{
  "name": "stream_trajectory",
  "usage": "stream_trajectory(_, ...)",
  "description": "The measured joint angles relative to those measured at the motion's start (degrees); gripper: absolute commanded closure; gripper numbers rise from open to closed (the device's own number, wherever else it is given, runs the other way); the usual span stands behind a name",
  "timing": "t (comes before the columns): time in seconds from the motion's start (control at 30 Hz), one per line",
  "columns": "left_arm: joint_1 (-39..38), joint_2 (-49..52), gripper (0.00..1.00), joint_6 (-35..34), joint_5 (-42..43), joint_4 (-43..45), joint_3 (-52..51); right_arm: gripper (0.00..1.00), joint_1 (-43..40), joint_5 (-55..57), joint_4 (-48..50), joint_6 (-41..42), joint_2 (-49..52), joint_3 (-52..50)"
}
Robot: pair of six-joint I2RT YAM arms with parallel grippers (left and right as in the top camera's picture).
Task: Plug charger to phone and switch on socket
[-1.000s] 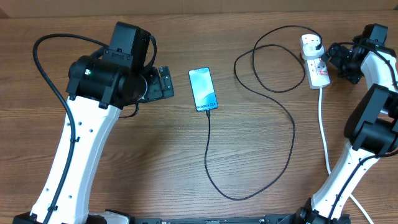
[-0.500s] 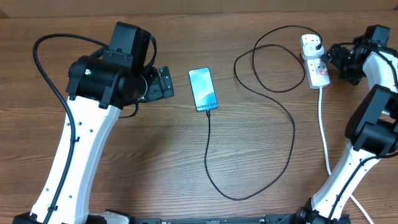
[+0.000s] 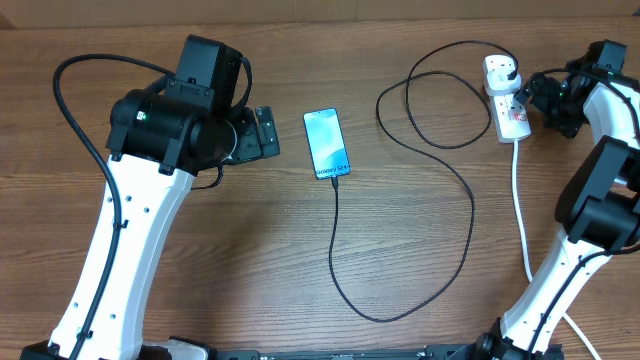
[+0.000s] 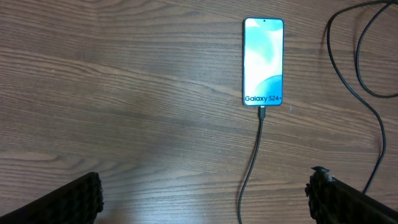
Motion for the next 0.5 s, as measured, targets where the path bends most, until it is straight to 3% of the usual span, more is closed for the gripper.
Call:
stream_trajectory(0.33, 0.00, 0.00, 0.00, 0.00, 0.00, 0.00, 0.00, 0.00, -0.61, -0.33, -4.42, 0.72, -1.49, 0.00)
stream_trajectory(0.5, 0.00, 0.00, 0.00, 0.00, 0.00, 0.02, 0.00, 0.00, -3.15, -0.81, -7.58, 3.06, -10.60, -0.09)
